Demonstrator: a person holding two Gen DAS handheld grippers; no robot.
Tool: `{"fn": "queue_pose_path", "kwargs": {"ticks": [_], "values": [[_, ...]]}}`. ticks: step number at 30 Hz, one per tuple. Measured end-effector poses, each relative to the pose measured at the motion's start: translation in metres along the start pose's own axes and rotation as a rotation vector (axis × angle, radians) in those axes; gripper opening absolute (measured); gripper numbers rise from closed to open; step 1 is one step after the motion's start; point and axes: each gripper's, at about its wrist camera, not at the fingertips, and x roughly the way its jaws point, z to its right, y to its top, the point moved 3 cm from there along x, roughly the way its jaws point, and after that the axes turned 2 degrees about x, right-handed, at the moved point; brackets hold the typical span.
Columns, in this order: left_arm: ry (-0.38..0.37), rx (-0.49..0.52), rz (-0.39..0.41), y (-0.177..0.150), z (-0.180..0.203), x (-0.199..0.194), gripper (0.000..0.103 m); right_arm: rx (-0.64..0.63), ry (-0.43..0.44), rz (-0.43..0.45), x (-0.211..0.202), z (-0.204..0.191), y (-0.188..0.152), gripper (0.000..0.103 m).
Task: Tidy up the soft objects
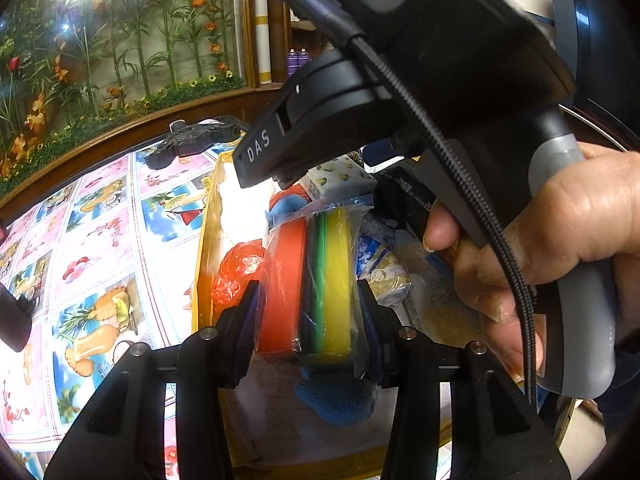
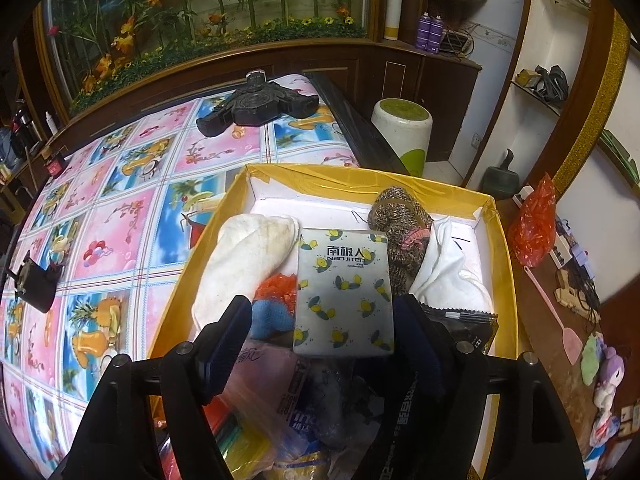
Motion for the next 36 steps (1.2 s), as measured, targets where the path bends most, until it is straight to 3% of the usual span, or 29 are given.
{"fn": "queue_pose_path", "kwargs": {"ticks": [7,21,29,36], "values": [[0.015,0.016,0.042,0.001,0.002,-0.009,0.052,0.008,0.018,0.027,-0.021,-0.002,-0.002,0.081],[0.041,0.038,0.109,0.005,0.006,-0.022,0.075,0.059,0.045,0.090,-0.061,0.007,-0.007,0.087],[0.037,0.040,0.151,0.008,0.006,-0.031,0.079,0.095,0.055,0.196,-0.111,0.012,-0.019,0.096],[0.004,0.004,0.169,0.010,-0.002,-0.040,0.080,0.172,0.083,0.292,-0.155,0.027,-0.051,0.102]]}}
